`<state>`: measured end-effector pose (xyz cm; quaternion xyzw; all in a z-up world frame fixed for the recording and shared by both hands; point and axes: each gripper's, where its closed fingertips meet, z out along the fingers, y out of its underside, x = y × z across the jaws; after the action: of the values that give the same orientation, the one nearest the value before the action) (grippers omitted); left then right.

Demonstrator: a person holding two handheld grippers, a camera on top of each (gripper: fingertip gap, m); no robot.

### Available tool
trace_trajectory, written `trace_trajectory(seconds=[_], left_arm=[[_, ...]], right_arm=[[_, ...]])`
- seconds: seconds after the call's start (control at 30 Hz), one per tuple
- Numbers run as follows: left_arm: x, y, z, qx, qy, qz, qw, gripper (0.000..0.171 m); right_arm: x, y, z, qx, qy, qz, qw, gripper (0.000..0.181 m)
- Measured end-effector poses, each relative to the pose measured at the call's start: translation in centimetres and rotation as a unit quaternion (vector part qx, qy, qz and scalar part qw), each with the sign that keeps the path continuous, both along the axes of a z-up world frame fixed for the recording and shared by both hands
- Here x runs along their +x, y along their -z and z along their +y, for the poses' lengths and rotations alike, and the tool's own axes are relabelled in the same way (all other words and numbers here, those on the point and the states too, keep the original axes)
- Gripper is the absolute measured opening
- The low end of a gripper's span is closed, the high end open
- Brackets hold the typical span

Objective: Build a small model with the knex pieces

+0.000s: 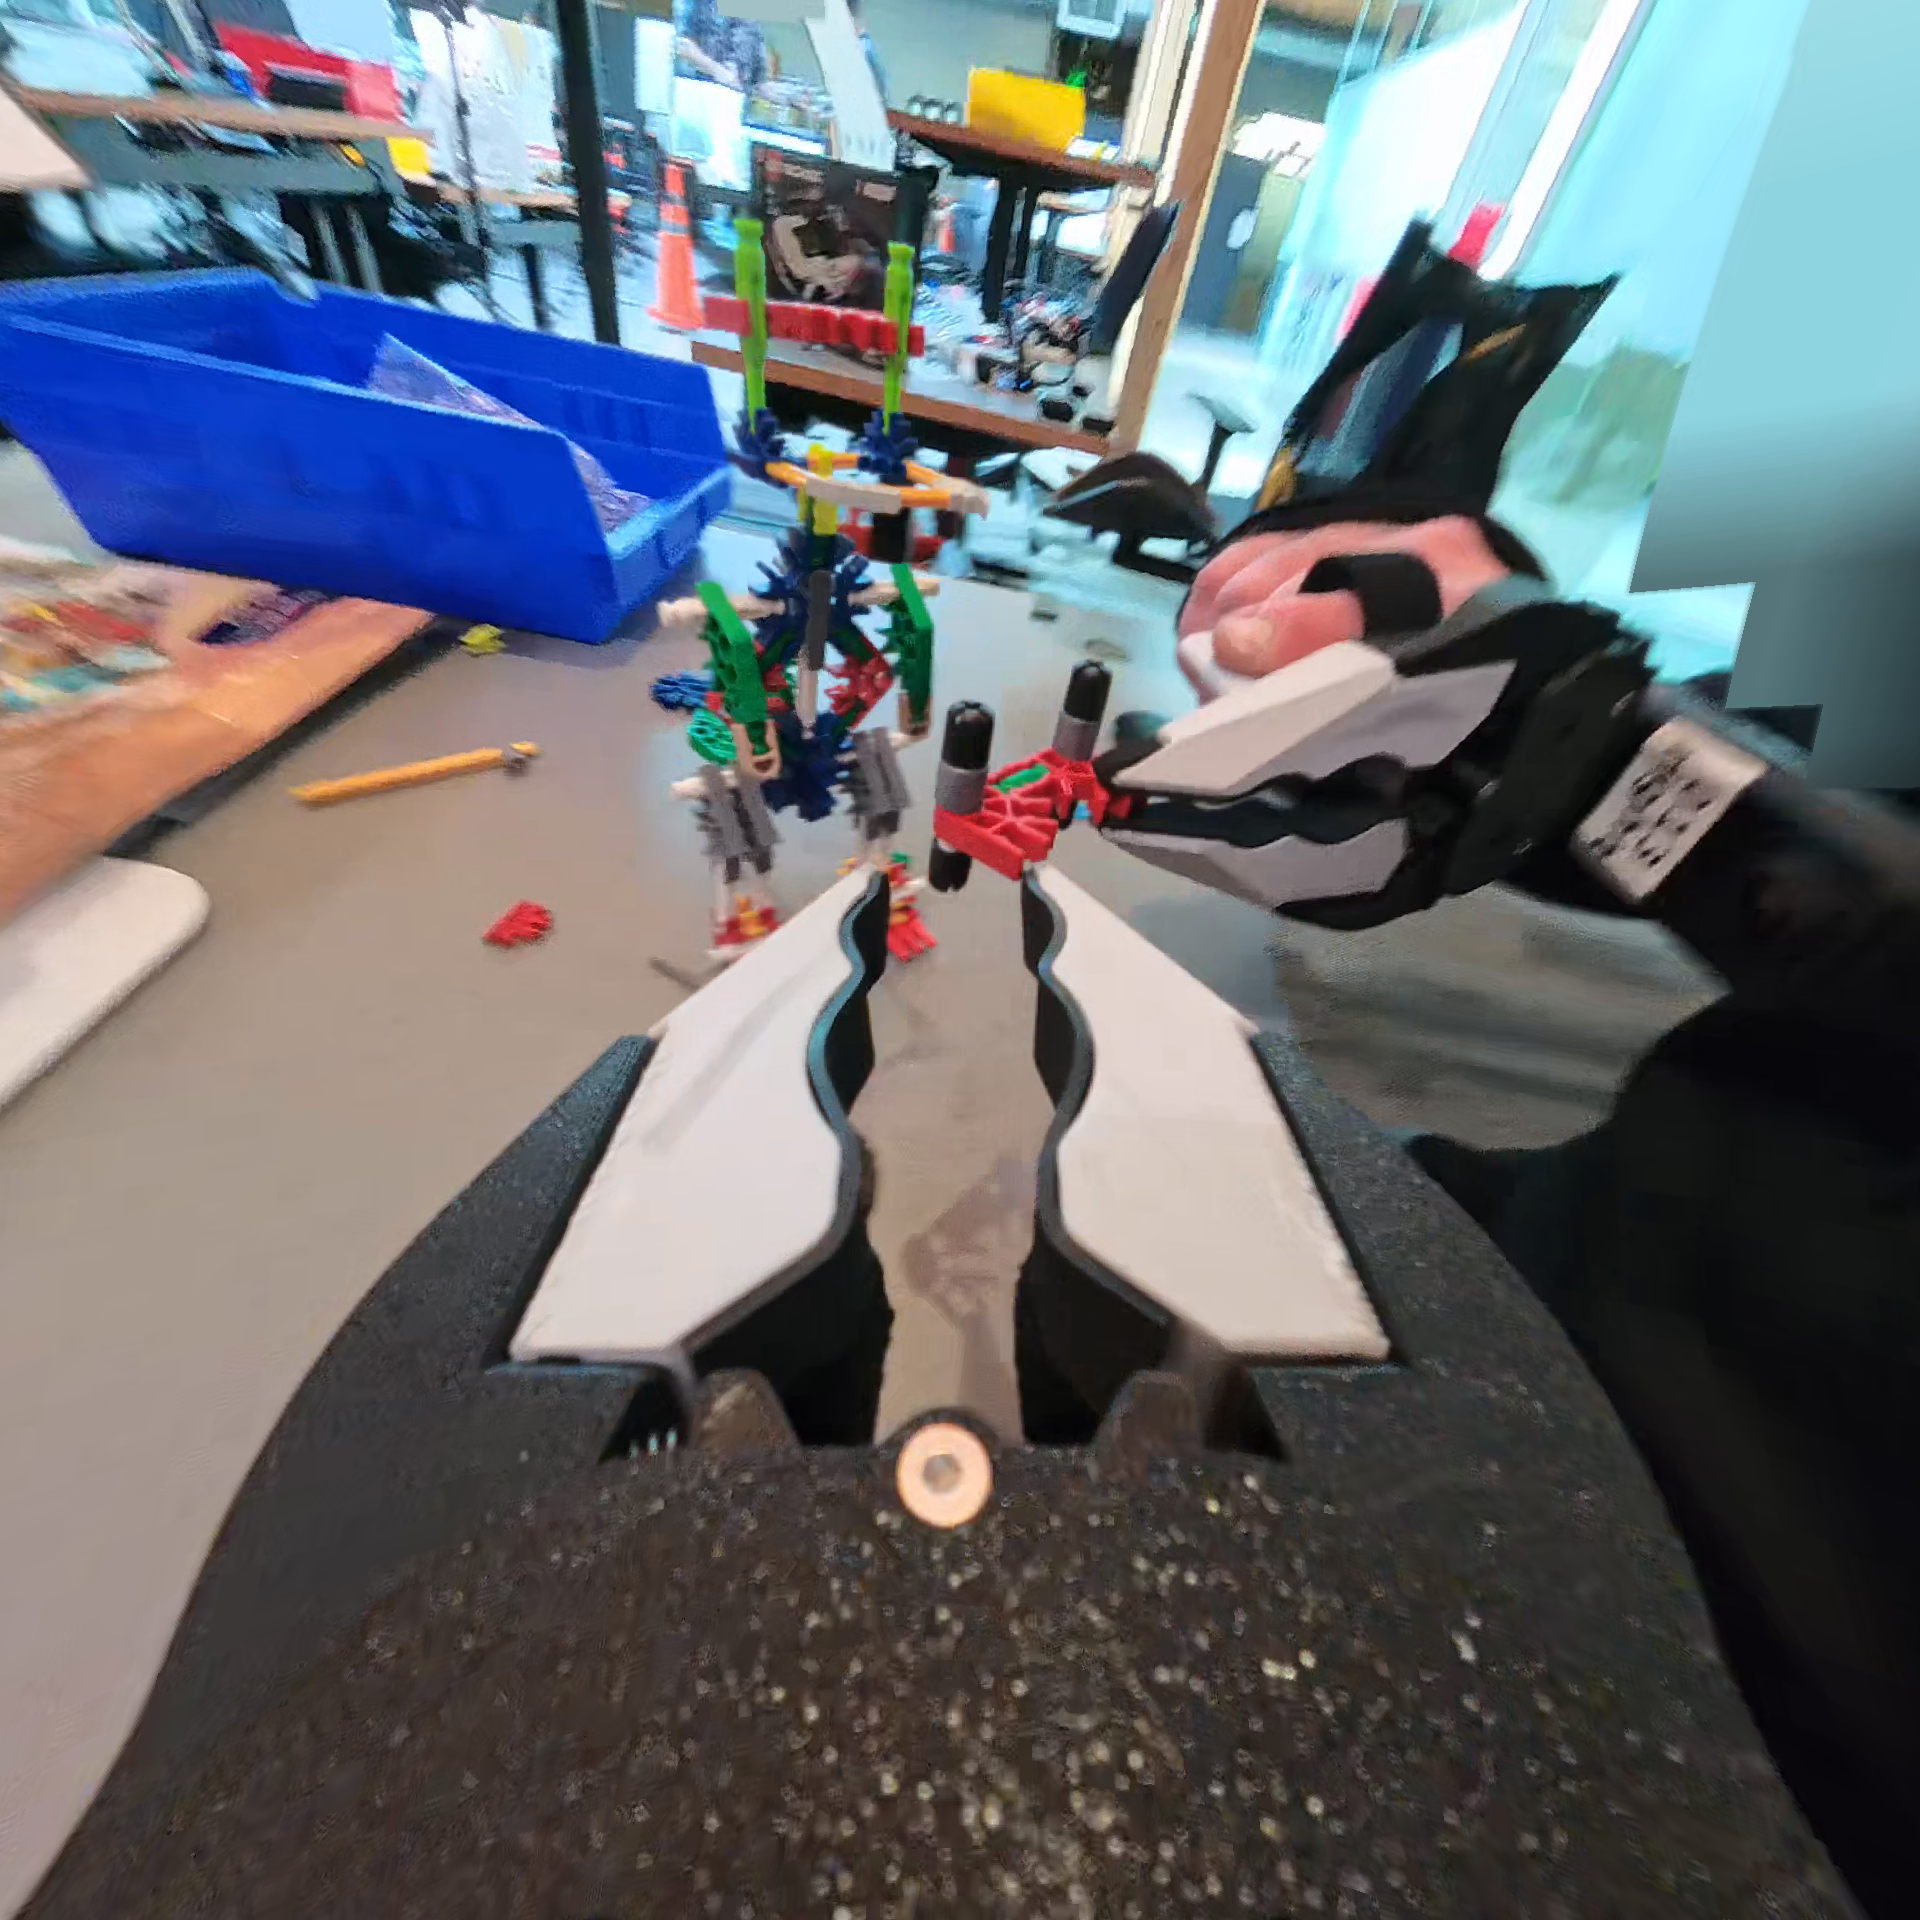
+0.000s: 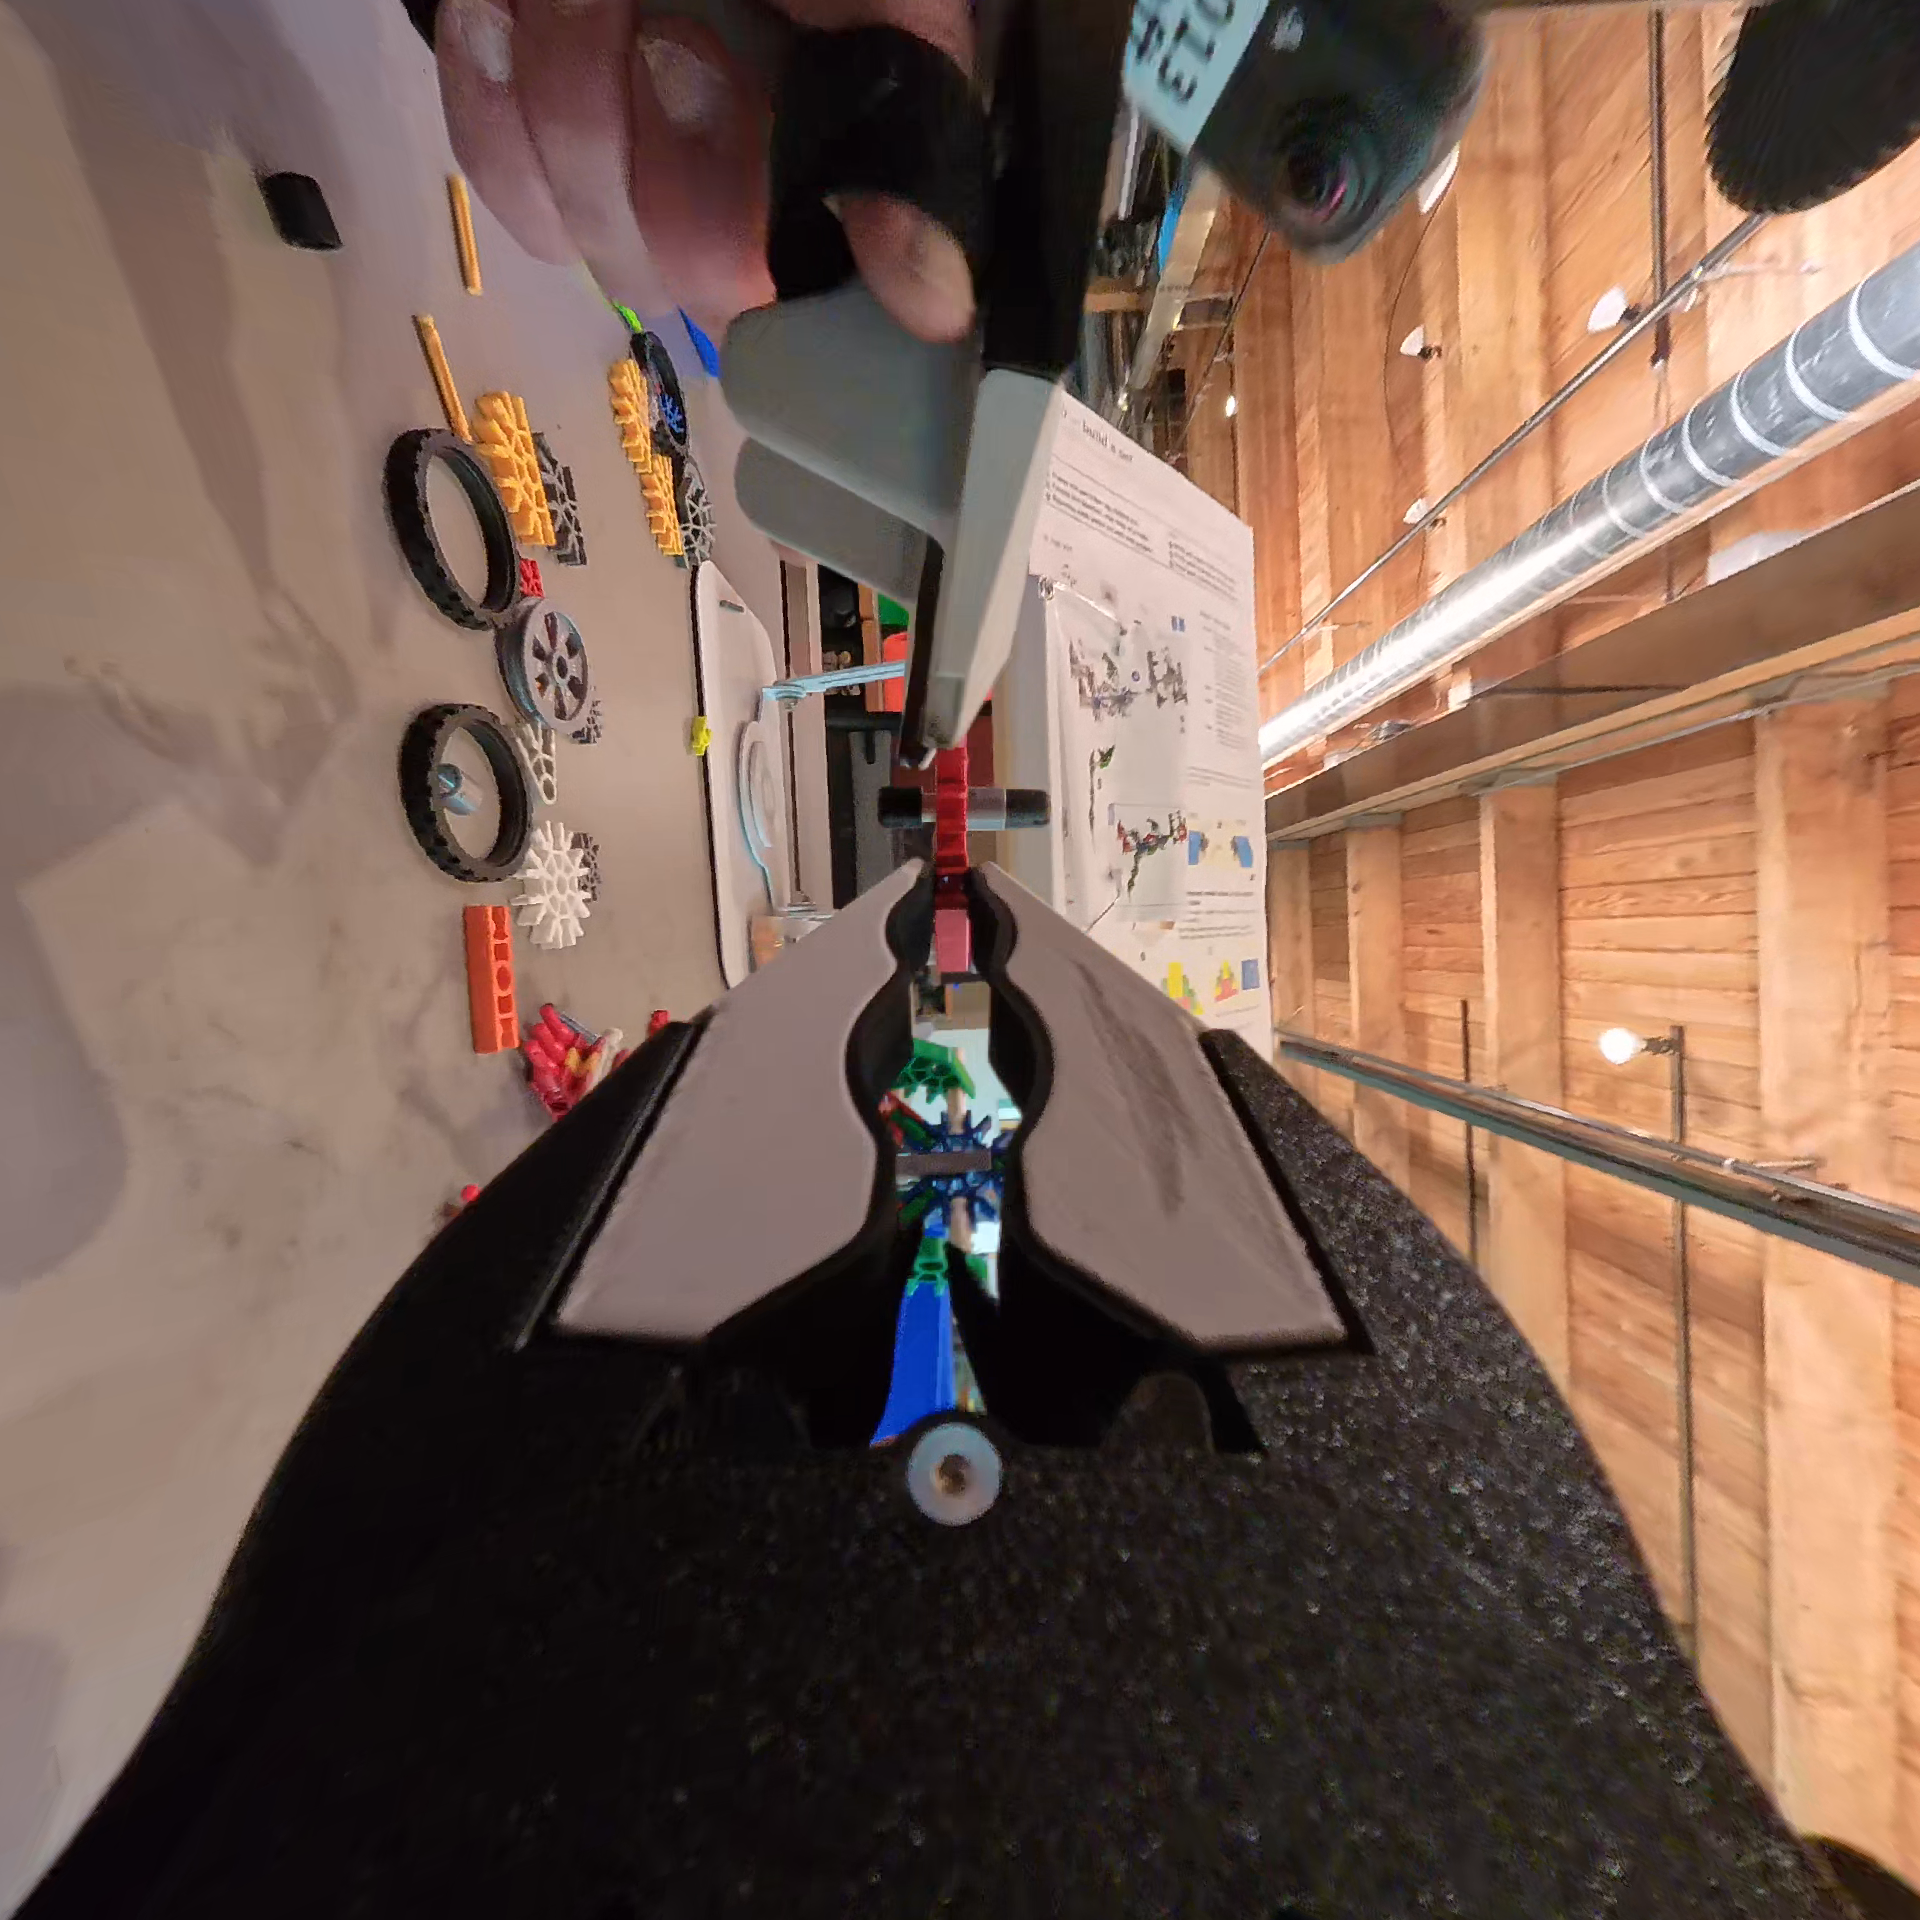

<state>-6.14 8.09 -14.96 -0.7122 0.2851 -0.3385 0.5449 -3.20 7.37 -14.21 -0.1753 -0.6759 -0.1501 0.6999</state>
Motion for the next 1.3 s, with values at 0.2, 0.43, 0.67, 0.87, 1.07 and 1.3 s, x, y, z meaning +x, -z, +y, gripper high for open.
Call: trace_trajectory(seconds=[0.2,0.43,0.67,0.87,1.07,1.3], left_arm=[[0.4,-1.1,-0.8,-0.078,0.062,-0.125,0.987,0.018],[0.5,-1.5,-0.6,-0.105,0.076,-0.169,0.977,0.010],[0.8,-2.9,-0.4,-0.078,0.073,-0.193,0.975,0.000],[1.4,-4.6,-0.1,-0.043,0.071,-0.197,0.977,0.000],[0.9,-4.4,0.4,-0.041,0.056,-0.188,0.980,0.000],[1.4,-3.4,-0.1,-0.116,0.096,-0.207,0.967,0.018]], right_arm=[[-0.1,-0.1,-0.4,0.038,-0.018,-0.018,0.999,0.005],[-0.2,-0.5,-0.9,0.062,-0.029,-0.020,0.997,0.005],[0.0,-0.7,-1.0,0.028,-0.017,-0.014,0.999,0.007],[0.6,-1.7,-0.3,0.008,0.001,-0.013,1.000,0.006],[0.9,-2.3,-0.6,0.021,-0.002,-0.014,1.000,0.005],[1.2,-2.8,-1.1,0.083,-0.009,-0.026,0.996,0.005]])
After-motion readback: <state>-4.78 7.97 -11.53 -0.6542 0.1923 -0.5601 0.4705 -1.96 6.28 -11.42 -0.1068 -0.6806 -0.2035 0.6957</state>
